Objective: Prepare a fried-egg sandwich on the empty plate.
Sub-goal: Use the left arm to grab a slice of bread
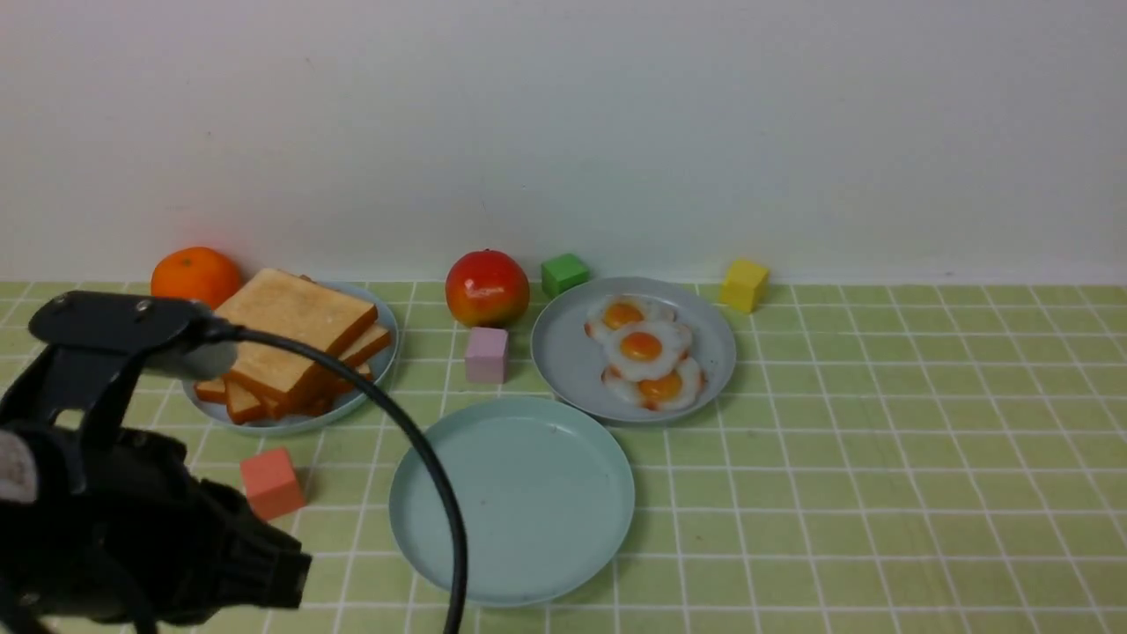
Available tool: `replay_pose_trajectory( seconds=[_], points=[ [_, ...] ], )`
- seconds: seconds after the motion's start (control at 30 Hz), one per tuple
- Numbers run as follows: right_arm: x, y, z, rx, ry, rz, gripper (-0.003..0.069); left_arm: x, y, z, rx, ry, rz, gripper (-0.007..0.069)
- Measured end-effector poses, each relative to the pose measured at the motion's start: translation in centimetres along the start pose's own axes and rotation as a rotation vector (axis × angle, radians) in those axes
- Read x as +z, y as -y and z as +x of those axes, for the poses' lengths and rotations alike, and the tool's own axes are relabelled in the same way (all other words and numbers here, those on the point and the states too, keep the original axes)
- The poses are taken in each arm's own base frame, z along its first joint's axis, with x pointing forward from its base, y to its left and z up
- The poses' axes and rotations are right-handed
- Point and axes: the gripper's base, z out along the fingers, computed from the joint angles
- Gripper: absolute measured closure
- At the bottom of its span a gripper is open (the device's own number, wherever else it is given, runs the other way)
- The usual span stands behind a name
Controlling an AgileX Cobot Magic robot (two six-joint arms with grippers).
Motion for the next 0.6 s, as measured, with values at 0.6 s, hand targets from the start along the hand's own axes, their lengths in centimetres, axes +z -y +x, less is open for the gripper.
replay_pose_trajectory(
  seconds=[0.6],
  points=[
    [3.8, -13.3, -9.6, -0.470, -0.891, -0.187, 0.0665, 8.0, -8.3, -10.6, -0.088, -0.058, -0.271, 0.0638]
  ],
)
